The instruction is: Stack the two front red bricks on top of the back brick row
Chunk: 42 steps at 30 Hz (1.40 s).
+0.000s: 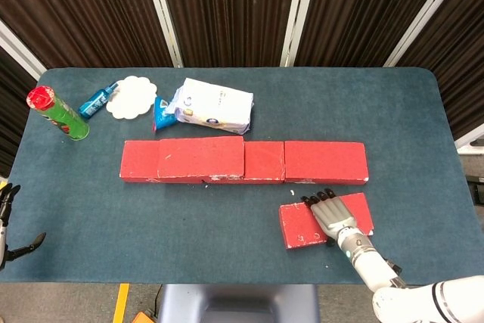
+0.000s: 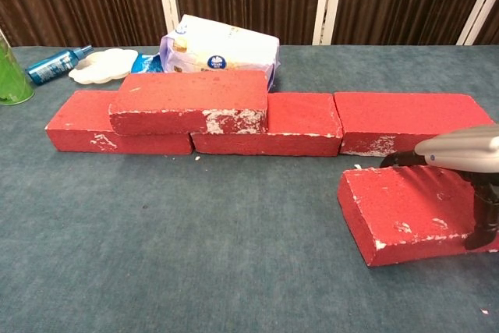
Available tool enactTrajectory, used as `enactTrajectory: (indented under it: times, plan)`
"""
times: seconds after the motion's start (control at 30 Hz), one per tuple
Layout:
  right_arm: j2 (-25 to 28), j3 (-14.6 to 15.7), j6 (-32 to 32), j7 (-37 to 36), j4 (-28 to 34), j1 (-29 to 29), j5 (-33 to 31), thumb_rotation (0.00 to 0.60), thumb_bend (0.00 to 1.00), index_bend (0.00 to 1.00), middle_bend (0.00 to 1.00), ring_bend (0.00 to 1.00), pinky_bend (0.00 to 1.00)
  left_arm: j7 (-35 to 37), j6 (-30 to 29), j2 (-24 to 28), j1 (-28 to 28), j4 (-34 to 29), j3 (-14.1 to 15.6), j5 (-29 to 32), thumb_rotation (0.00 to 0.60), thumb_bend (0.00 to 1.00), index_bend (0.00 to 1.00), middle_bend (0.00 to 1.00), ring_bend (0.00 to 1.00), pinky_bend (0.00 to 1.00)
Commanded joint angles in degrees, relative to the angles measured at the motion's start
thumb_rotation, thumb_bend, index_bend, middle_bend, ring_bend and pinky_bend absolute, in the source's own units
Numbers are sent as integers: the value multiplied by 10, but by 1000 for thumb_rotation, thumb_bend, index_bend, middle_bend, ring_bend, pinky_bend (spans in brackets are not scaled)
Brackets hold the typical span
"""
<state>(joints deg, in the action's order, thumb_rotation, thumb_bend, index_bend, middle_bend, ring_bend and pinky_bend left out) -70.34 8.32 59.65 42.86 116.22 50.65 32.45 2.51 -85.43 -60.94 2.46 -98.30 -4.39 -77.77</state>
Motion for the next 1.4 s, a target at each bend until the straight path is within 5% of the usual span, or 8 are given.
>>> enactTrajectory:
  times: [0.03, 0.37, 0.63, 0.77, 0.87, 1.03, 1.4]
  plan:
    - [1, 0, 3, -5, 4, -4, 8, 600, 0, 202, 284, 204, 0, 1, 1, 1, 0, -1, 0, 0, 600, 202, 0, 0, 0, 4]
    - [53, -28, 23, -35, 55, -12, 55, 600, 0, 226, 312, 221, 0, 9, 7, 5, -1, -2, -2, 5, 600, 203, 0, 0, 0, 4]
    - [105, -101, 56, 2, 88, 47, -41, 600, 0, 228, 313, 221, 0, 11, 9, 7, -2, -2, -4, 8, 600, 202, 0, 0, 0, 4]
    - [102, -142, 48, 20, 62, 94, -156, 600, 0, 230, 319, 225, 0, 11, 12, 7, -2, 0, -4, 9, 600, 204, 0, 0, 0, 4]
    - [101, -148, 44, 26, 54, 104, -179, 600, 0, 234, 320, 225, 0, 12, 13, 7, -2, 0, -4, 9, 600, 204, 0, 0, 0, 4]
    - [60, -178, 13, 58, -42, 164, -290, 600, 0, 246, 320, 225, 0, 23, 12, 11, -5, 1, -8, 16, 600, 202, 0, 0, 0, 4]
    - [-5, -173, -2, 90, -116, 202, -315, 600, 0, 246, 320, 225, 0, 12, 16, 4, -2, -3, -5, 9, 600, 203, 0, 0, 0, 5]
